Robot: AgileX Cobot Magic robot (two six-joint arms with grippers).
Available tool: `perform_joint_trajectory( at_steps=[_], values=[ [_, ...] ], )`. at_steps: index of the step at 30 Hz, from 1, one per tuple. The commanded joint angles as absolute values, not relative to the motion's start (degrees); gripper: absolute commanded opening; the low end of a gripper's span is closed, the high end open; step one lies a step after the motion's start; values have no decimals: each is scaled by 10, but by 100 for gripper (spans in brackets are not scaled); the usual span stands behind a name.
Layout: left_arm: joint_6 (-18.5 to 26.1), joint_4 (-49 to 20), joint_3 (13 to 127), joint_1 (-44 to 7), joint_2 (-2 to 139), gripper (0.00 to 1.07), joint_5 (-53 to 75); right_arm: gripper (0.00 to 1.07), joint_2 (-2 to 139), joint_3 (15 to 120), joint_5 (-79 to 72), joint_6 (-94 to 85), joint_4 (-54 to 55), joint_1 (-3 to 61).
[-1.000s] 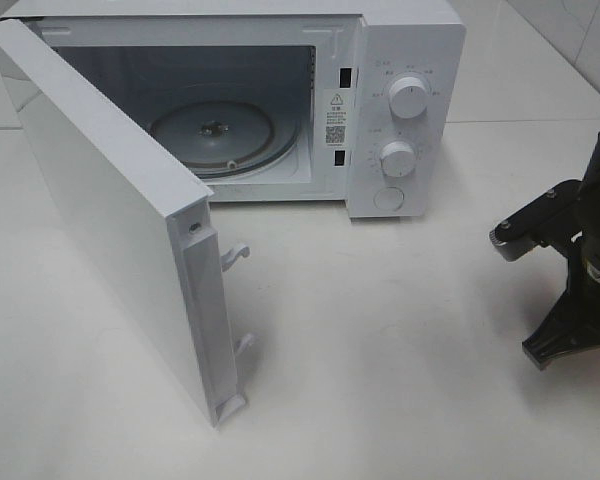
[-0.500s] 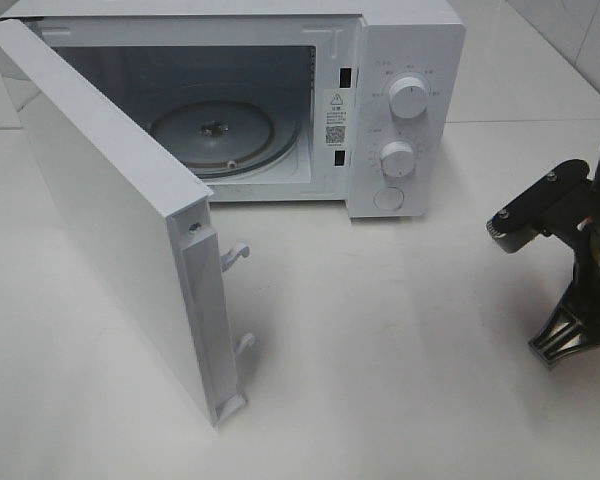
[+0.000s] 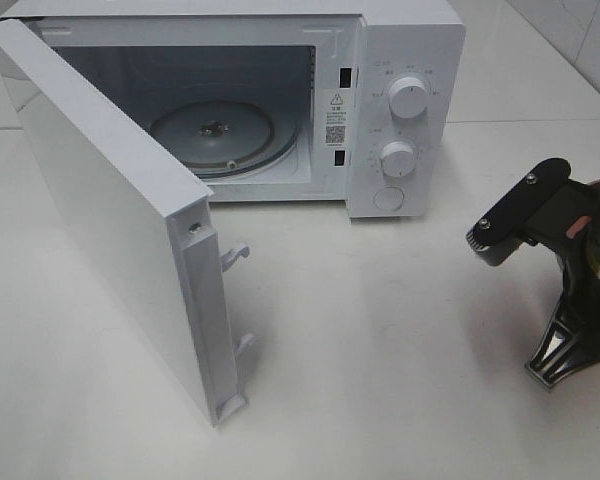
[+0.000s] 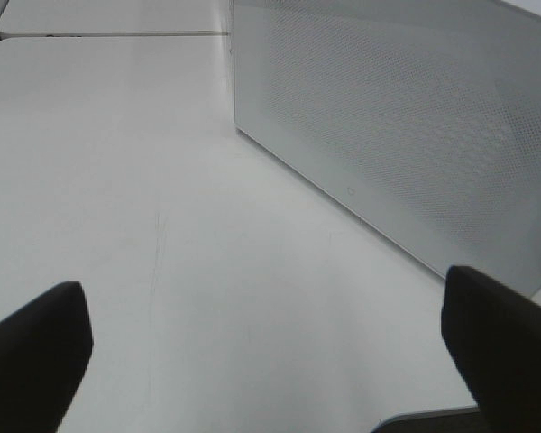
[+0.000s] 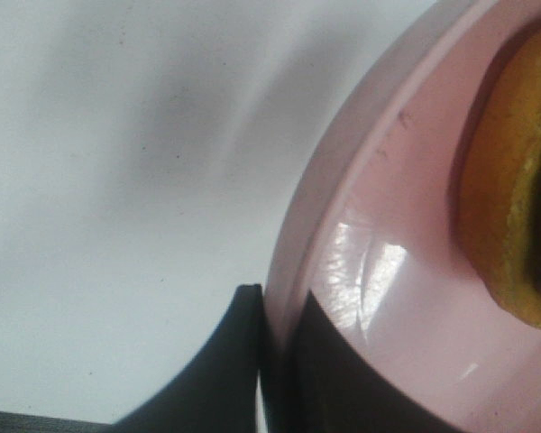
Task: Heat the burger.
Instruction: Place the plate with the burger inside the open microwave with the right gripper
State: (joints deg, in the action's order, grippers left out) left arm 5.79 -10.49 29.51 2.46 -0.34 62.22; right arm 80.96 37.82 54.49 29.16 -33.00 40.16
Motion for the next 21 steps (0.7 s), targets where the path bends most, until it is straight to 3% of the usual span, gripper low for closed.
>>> perform_joint_trajectory(
  at_steps=[1,21],
  values=[
    [57,-108,295,26,-12,98,615,0,797,376,564,262,-348,432],
    [57,-108,295,26,-12,98,615,0,790,376,558,182,-348,568]
  ],
)
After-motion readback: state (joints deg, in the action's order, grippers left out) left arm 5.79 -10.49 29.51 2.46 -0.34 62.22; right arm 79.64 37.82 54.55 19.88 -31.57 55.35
